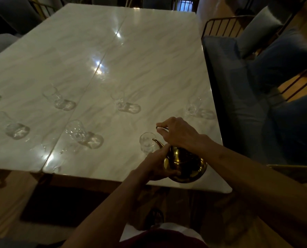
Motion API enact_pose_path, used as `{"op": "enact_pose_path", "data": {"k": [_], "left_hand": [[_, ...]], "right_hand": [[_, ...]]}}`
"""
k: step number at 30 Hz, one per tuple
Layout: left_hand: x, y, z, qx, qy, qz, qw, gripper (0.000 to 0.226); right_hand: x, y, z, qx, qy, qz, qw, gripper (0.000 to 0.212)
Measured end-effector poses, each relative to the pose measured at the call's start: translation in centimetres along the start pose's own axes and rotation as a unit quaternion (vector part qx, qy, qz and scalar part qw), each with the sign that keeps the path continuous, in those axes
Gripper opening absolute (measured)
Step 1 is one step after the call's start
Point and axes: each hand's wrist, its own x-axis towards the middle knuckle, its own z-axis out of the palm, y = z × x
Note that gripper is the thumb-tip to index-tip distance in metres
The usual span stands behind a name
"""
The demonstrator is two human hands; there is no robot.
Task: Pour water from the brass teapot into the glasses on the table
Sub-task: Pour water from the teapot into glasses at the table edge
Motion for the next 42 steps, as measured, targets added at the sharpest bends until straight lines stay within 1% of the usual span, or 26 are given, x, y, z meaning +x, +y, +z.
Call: {"op": "enact_pose_path", "data": {"k": [6,10,14,17,22,28,32,37,42], "left_hand": [[1.1,0.0,-0.7,0.043,0.010,0.016,0.999,0.096],[2.0,0.2,-1.9,0.073,0.001,0.064,0.995,0.093],[3.6,0.9,-3.8,0.079,-0.032,0.097,0.992,0.098],[5.3,1.4,-4.8,0.091,-0.056,0.125,0.986,0.097],[8.5,2.5,-5.8,0.092,-0.082,0.152,0.981,0.095],[13.1,4.4,-6.1,0.076,-0.111,0.155,0.979,0.091],[16.9,5.1,-5.9,0.058,-0.111,0.148,0.981,0.092],[21.3,5.8,-4.8,0.017,-0.106,0.132,0.985,0.090],[24.5,6.3,-3.8,-0.023,-0.101,0.086,0.991,0.088]], "right_hand": [[-1.0,0.8,-0.8,0.046,0.036,0.011,0.998,0.039],[-1.7,0.8,-1.4,0.054,0.081,0.023,0.995,0.042],[-2.1,0.9,-2.5,0.047,0.139,0.061,0.987,0.046],[-2.1,1.2,-3.3,0.036,0.187,0.072,0.979,0.047],[-1.5,2.6,-4.7,0.023,0.222,0.075,0.972,0.046],[0.9,5.3,-7.6,-0.002,0.215,0.081,0.973,0.045],[3.3,7.5,-9.9,-0.004,0.202,0.093,0.975,0.046],[6.2,10.2,-12.8,-0.017,0.151,0.103,0.983,0.046],[9.4,12.4,-14.6,-0.033,0.105,0.100,0.989,0.045]]}}
